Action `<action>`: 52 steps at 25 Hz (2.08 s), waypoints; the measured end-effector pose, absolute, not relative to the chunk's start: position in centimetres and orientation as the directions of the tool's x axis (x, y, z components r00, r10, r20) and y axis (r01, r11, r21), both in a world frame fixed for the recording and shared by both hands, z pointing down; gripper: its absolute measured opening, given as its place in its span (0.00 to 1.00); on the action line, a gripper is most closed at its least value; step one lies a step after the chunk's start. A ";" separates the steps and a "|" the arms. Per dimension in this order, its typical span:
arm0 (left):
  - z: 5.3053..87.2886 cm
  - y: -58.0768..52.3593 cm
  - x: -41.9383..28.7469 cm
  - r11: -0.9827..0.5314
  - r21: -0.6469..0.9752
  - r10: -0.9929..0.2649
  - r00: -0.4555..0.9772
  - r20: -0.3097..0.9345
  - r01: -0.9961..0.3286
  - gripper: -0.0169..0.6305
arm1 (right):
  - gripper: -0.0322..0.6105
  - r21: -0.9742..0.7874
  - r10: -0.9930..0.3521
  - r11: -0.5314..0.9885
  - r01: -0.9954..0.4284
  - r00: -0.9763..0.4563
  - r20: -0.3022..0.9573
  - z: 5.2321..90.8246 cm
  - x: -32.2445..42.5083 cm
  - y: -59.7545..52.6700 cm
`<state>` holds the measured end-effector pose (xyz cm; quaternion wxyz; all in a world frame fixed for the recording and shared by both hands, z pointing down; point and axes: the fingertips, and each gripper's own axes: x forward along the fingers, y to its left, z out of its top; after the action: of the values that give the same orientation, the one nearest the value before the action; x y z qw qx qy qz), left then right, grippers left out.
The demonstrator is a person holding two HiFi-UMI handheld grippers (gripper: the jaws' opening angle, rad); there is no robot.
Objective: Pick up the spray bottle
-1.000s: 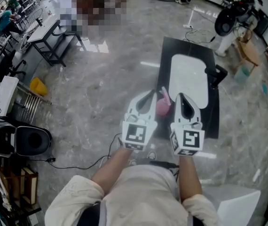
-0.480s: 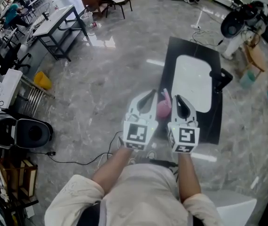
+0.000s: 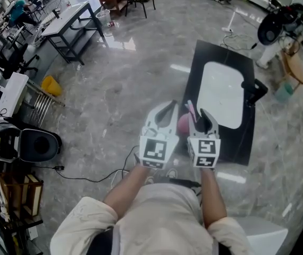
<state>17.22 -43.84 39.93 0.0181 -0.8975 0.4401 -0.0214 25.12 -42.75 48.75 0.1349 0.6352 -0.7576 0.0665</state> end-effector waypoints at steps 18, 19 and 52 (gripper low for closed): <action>40.4 -44.6 15.9 -0.564 -0.084 -0.826 0.563 0.044 -0.821 0.03 | 0.37 0.071 -0.866 0.223 -0.972 -0.164 0.472 58.3 25.3 -44.8; 40.4 -44.7 15.8 -0.561 -0.087 -0.828 0.559 0.045 -0.823 0.03 | 0.37 0.071 -0.863 0.225 -0.972 -0.165 0.477 58.6 25.2 -44.9; 40.9 -44.9 13.9 -0.549 -0.088 -0.836 0.546 0.059 -0.831 0.03 | 0.28 0.027 -0.911 0.158 -0.987 -0.135 0.390 55.4 25.4 -45.2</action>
<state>13.88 -44.86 40.85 0.0249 -0.8789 0.4741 -0.0469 25.43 -45.18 55.37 0.1600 0.6379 -0.7439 0.1188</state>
